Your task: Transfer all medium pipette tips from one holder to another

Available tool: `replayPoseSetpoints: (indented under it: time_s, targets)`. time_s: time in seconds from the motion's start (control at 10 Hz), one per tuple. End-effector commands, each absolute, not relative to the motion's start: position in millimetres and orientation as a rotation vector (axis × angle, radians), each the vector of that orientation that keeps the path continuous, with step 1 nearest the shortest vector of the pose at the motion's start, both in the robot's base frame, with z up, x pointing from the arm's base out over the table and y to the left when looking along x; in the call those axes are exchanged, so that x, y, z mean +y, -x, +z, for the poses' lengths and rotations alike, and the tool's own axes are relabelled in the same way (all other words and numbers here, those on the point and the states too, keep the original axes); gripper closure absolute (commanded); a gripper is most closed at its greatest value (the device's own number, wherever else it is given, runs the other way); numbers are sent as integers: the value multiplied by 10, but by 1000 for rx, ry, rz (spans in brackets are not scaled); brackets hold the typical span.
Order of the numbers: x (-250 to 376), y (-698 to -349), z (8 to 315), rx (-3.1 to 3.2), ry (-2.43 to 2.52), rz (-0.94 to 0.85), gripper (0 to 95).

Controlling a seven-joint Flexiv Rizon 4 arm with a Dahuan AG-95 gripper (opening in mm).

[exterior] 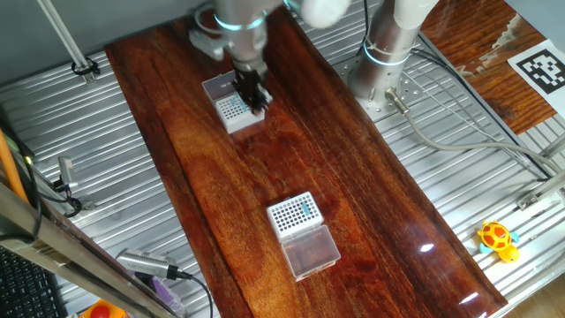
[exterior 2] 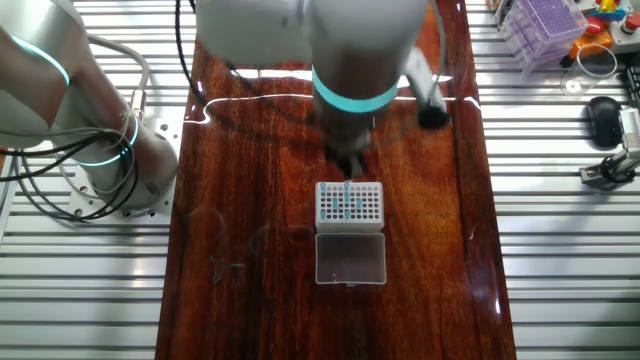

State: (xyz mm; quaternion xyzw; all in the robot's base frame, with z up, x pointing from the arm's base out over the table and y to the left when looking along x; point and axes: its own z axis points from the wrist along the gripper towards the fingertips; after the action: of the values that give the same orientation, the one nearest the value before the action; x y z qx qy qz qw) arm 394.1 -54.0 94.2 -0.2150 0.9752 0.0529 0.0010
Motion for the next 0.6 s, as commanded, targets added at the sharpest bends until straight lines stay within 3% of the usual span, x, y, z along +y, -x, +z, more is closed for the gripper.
replayPoseSetpoints:
  time_s: [0.1, 0.2, 0.3, 0.6]
  targets:
    - [-752, -3969, 956, 3000, 962, 143, 950]
    - [-752, -3979, 952, 2999, 960, 144, 950]
    - [-748, -4015, 952, 2999, 962, 142, 760]
    - [-706, -4136, 961, 2994, 974, 144, 760]
